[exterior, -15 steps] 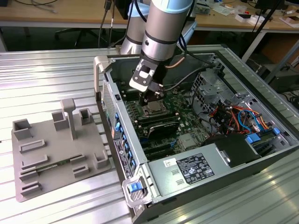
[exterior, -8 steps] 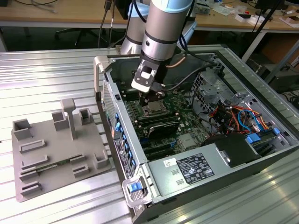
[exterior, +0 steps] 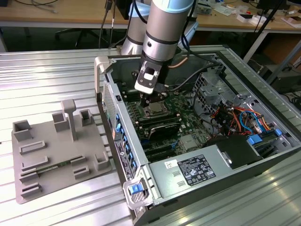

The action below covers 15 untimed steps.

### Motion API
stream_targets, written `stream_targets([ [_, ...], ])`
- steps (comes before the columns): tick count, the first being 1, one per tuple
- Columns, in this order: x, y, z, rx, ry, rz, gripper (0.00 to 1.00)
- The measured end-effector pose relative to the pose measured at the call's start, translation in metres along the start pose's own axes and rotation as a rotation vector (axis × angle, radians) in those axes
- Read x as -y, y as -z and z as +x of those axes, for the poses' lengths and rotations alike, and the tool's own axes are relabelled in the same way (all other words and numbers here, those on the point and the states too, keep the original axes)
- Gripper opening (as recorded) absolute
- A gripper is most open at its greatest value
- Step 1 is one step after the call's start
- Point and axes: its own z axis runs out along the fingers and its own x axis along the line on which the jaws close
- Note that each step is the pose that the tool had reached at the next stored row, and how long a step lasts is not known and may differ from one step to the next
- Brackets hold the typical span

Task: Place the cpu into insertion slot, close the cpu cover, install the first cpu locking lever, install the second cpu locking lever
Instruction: 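Install the first cpu locking lever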

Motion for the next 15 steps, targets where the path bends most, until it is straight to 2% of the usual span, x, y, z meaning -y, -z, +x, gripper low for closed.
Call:
stream_targets([
  [15, 0.0000, 0.0000, 0.0000, 0.0010, 0.092, -0.0015, 0.11],
])
